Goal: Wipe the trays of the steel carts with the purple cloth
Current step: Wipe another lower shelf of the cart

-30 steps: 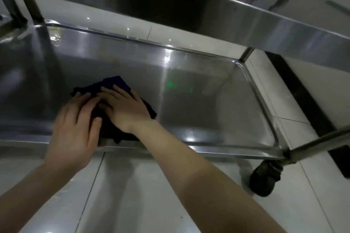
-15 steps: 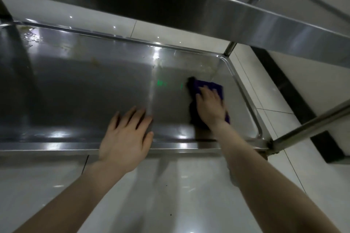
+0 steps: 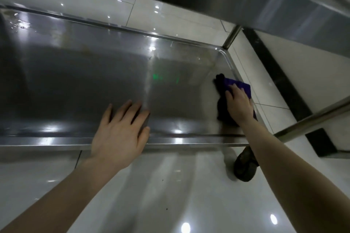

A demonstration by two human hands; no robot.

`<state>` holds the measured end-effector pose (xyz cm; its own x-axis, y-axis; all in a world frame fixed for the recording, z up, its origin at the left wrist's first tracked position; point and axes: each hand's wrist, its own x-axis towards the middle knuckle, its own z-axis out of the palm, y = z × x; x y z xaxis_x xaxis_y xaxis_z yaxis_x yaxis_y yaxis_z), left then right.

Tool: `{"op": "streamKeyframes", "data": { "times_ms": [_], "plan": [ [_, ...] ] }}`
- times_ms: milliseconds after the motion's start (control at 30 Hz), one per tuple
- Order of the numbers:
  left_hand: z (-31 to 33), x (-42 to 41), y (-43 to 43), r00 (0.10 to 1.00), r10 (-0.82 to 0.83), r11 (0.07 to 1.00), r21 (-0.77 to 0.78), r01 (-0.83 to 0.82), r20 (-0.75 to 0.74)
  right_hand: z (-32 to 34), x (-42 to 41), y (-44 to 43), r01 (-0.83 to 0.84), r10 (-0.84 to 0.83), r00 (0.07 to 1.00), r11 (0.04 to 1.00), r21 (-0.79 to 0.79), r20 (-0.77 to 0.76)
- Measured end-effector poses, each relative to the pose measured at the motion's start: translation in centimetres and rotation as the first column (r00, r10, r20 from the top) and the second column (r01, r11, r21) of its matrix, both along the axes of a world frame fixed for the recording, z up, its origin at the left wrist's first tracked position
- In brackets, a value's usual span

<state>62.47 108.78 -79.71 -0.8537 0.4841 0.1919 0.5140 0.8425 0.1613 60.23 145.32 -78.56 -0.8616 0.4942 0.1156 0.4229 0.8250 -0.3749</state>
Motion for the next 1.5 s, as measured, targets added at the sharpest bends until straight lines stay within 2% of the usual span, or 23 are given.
{"op": "streamKeyframes", "data": {
  "times_ms": [100, 233, 333, 400, 467, 533, 700, 867, 1067, 1267, 1400, 1500],
  "plan": [
    [0.3, 0.2, -0.2, 1.000, -0.020, 1.000, 0.024, 0.020, 0.007, -0.4, 4.4, -2.6, -0.016, 0.013, 0.999, 0.998, 0.062, 0.046],
    [0.8, 0.9, -1.3, 0.984, -0.177, 0.984, 0.040, 0.176, 0.018, -0.3, 8.4, -8.7, -0.166, 0.162, 0.985, 0.983, 0.082, 0.057],
    [1.9, 2.0, -3.2, 0.960, -0.271, 0.962, 0.056, 0.268, 0.072, 0.3, 10.2, -13.8, -0.225, 0.223, 0.974, 0.955, 0.195, 0.036],
    [4.2, 3.6, -4.2, 0.947, -0.315, 0.948, 0.074, 0.309, 0.071, 2.1, 10.5, -15.8, -0.283, 0.239, 0.951, 0.928, 0.243, 0.194],
    [7.8, 5.8, -4.7, 0.942, -0.317, 0.944, 0.135, 0.302, 0.111, 5.3, 10.5, -16.7, -0.342, 0.245, 0.879, 0.922, 0.181, 0.409],
    [12.9, 8.0, -4.7, 0.948, -0.274, 0.953, 0.176, 0.245, 0.163, 9.9, 11.1, -17.3, -0.371, 0.253, 0.803, 0.921, 0.121, 0.539],
    [28.7, 11.2, -3.8, 0.922, -0.234, 0.970, 0.139, 0.200, 0.307, 23.6, 17.2, -17.9, -0.326, 0.255, 0.767, 0.945, 0.015, 0.589],
    [45.4, 13.4, -2.6, 0.905, -0.237, 0.971, 0.129, 0.204, 0.355, 40.6, 23.4, -16.1, -0.222, 0.194, 0.802, 0.975, -0.020, 0.565],
    [64.3, 14.8, 0.3, 0.893, -0.349, 0.935, 0.174, 0.310, 0.285, 61.0, 29.3, -12.1, -0.060, 0.065, 0.882, 0.998, -0.024, 0.467],
    [76.8, 14.4, 4.6, 0.864, -0.487, 0.872, 0.127, 0.473, 0.126, 74.3, 33.5, -8.4, 0.101, -0.100, 0.957, 0.995, 0.011, 0.274],
    [82.5, 14.2, 9.4, 0.843, -0.536, 0.835, 0.174, 0.522, 0.045, 80.5, 35.6, -5.4, 0.175, -0.197, 0.969, 0.974, 0.145, 0.151],
    [85.3, 14.1, 13.3, 0.815, -0.579, 0.787, 0.243, 0.568, -0.028, 83.5, 36.2, -2.5, 0.203, -0.223, 0.968, 0.965, 0.164, 0.116]
  ]
}}
